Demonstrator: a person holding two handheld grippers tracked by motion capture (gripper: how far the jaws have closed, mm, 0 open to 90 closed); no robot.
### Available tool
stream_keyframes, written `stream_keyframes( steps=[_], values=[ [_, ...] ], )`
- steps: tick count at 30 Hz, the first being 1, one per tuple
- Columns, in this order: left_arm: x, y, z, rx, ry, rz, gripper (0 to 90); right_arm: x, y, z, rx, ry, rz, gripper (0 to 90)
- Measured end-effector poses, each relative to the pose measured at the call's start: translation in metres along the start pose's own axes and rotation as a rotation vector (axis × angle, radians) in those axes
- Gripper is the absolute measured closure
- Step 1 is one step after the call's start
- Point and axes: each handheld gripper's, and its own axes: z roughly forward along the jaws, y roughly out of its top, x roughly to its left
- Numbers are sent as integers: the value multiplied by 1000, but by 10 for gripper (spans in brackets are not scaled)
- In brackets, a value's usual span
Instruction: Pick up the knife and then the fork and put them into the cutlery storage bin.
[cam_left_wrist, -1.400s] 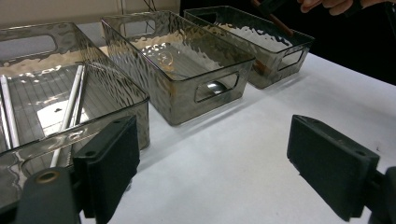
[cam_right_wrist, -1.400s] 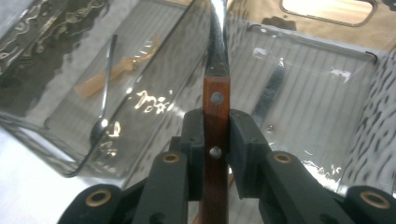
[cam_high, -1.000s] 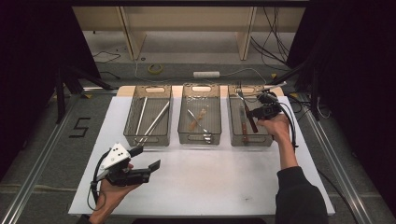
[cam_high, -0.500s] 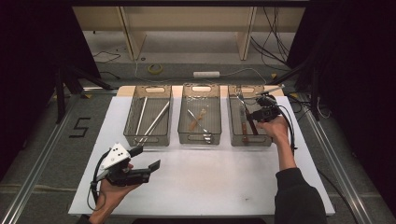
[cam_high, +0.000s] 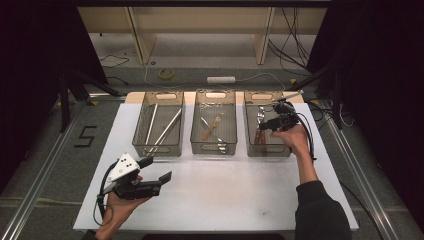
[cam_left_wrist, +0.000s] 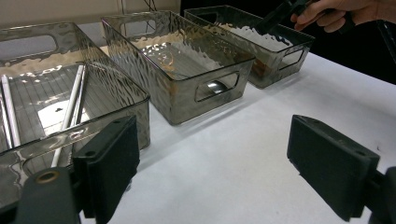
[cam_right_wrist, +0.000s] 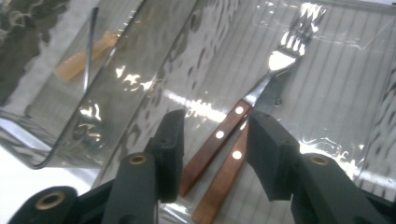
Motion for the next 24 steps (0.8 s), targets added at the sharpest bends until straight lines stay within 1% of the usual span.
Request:
stream_keyframes(
  steps=[4,6,8,11,17,20,24],
  values=[
    [0,0,0,2,0,0,163,1,-2,-4,-14,5,-6,523],
    [0,0,0,1,0,1,163,2,-3,-7,-21,11,-7,484],
    [0,0,0,3,0,1,164,3,-4,-10,-28,5,-15,455],
    [0,0,0,3,1,1,163,6,-7,-16,-49,8,-28,425],
    [0,0,0,4,2,1,164,12,-17,-25,-91,31,-51,401],
    [0,0,0,4,1,2,164,14,-22,-29,-118,33,-60,390],
    [0,0,0,6,1,5,163,18,-29,-33,-143,52,-70,370]
  ],
)
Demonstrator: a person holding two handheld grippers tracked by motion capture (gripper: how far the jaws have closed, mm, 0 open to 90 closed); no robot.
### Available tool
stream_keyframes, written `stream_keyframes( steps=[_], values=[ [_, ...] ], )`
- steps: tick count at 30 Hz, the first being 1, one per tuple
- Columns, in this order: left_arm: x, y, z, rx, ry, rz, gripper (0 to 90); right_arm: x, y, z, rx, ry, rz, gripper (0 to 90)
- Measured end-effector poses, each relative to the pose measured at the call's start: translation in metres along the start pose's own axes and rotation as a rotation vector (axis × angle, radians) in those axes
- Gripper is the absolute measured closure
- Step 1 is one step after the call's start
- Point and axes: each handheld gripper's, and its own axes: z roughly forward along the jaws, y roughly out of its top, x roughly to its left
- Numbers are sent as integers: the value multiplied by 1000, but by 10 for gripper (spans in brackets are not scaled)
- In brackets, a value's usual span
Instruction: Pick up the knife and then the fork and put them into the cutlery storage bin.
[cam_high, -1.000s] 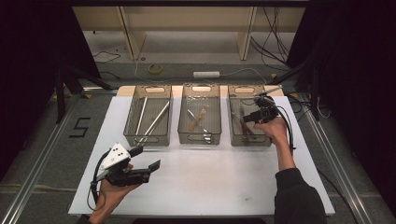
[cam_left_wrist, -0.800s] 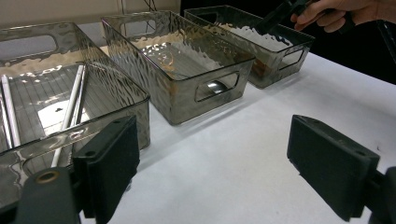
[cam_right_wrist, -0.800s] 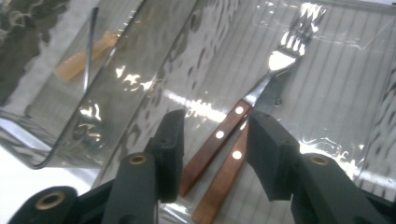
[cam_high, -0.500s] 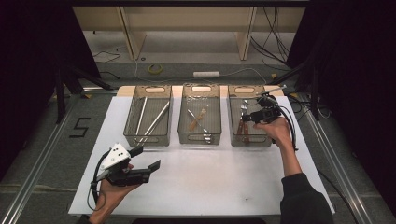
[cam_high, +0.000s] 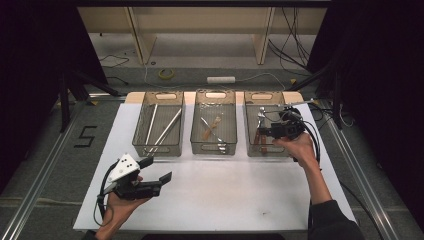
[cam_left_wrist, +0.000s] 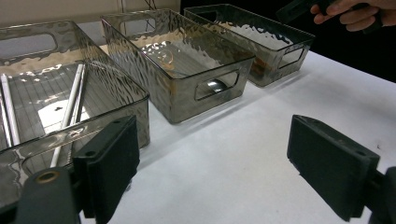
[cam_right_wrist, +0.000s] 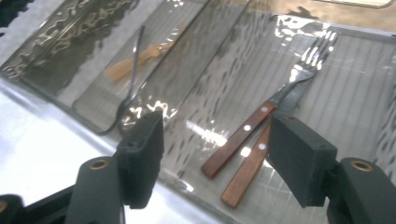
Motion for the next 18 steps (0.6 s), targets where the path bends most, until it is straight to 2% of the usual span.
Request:
stream_keyframes(
  steps=[8,15,18],
  values=[
    [0,0,0,2,0,-1,164,17,-13,-10,-59,33,-39,343],
    [1,-1,0,3,3,-6,164,34,-28,-19,-147,80,-51,339],
    [0,0,0,4,2,-3,164,39,-35,-19,-144,85,-75,334]
  ],
)
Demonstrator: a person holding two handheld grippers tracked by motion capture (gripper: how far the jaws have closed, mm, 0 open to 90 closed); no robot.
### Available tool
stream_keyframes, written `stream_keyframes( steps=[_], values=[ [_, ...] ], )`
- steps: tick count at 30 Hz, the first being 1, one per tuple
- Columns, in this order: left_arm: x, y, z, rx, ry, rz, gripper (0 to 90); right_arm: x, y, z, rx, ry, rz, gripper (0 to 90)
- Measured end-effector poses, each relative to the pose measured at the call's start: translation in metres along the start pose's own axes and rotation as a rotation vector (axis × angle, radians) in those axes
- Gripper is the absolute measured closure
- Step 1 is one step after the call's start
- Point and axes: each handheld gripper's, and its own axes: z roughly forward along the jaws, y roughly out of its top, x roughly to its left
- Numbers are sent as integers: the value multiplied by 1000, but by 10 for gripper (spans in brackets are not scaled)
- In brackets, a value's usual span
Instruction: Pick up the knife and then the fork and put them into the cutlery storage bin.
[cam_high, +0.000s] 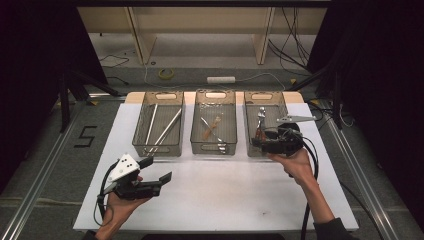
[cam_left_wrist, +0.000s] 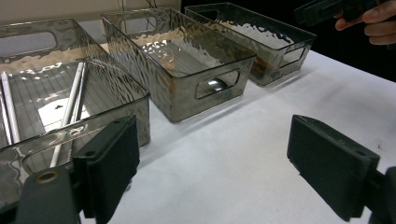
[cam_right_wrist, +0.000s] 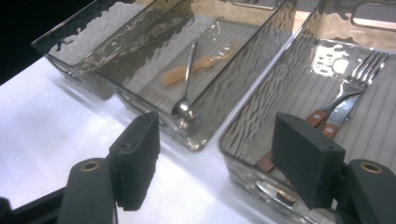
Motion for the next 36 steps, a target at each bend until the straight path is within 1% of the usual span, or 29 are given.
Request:
stream_keyframes(
  steps=[3,8,10,12,15,17,19,26,29,34,36],
  values=[
    [0,0,-1,-1,1,-3,164,6,-7,-3,-18,27,0,334],
    [-1,0,0,-2,1,1,164,16,-14,-5,-31,41,-35,317],
    [-1,0,0,2,2,-1,164,19,-17,-6,-42,51,-38,316],
    [-1,0,0,2,2,4,163,21,-22,-7,-44,56,-54,314],
    [-1,1,1,1,2,1,164,24,-28,-8,-42,60,-61,309],
    [-2,0,1,3,-1,8,163,25,-32,-10,-48,72,-61,309],
    [-2,0,0,5,0,11,163,28,-36,-12,-52,71,-70,309],
    [0,-1,-2,-3,-5,-6,164,35,-45,-19,-75,86,-72,304],
    [0,-1,-2,-3,-7,-8,163,38,-49,-21,-83,92,-83,294],
    [0,-1,-2,0,-6,-3,164,42,-56,-23,-81,102,-85,287],
    [0,-1,-2,-3,-5,-8,163,43,-59,-24,-80,106,-87,287]
  ],
)
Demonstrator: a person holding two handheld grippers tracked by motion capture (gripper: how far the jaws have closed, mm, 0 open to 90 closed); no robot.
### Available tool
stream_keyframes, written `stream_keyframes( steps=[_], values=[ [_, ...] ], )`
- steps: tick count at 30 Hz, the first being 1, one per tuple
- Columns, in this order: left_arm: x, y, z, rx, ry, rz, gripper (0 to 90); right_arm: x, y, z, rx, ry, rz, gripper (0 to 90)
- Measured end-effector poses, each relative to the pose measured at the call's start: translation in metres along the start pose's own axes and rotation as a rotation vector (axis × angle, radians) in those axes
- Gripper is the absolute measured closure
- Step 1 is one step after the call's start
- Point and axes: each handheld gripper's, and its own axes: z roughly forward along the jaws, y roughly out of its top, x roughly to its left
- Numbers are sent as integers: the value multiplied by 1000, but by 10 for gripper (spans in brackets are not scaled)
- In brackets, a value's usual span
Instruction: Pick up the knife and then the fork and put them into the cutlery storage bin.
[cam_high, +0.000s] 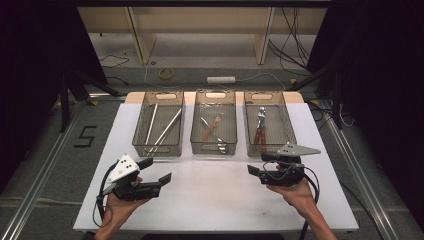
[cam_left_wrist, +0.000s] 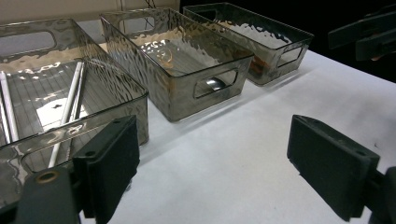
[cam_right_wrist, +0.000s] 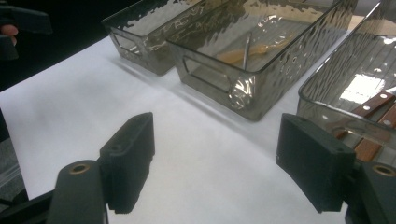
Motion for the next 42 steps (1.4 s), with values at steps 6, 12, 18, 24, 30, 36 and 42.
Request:
stream_keyframes(
  steps=[6,12,18,24,30,36,42],
  values=[
    [0,0,0,0,-1,1,163,5,-8,-5,-7,-3,-1,287],
    [0,0,0,3,-3,4,164,9,-17,-10,-20,-1,-6,287],
    [0,0,0,4,-8,2,164,12,-23,-15,-46,1,1,280],
    [0,0,0,5,-10,4,163,14,-30,-16,-43,3,-10,268],
    [0,0,0,4,-12,1,164,15,-34,-19,-51,-12,-8,258],
    [0,0,0,4,-15,3,164,14,-38,-21,-42,-19,0,248],
    [0,0,0,5,-16,2,163,15,-39,-20,-39,-20,1,247]
  ],
)
